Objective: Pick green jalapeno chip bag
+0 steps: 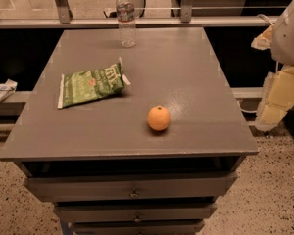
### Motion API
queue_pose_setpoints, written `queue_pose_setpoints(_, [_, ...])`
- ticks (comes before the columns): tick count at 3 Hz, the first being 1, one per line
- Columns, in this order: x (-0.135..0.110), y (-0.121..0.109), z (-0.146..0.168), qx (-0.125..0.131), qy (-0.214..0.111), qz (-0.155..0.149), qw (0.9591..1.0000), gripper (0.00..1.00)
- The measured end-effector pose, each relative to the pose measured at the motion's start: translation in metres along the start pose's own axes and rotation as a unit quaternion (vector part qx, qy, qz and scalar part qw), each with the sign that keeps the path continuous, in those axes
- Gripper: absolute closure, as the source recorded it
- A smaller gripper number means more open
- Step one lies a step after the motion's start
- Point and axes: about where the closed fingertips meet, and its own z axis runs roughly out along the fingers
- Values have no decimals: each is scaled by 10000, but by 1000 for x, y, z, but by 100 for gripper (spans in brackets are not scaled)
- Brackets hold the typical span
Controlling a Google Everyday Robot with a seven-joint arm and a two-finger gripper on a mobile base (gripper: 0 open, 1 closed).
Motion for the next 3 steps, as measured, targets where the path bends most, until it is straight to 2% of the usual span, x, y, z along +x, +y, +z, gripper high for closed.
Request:
queue_pose_setpoints(1, [0,0,0,1,-1,0,10000,0])
queue_pose_setpoints(2, [-41,-19,32,-75,-656,39,9978,0])
queue_pose_setpoints(3, [-67,-33,55,-182,-1052,120,9942,0])
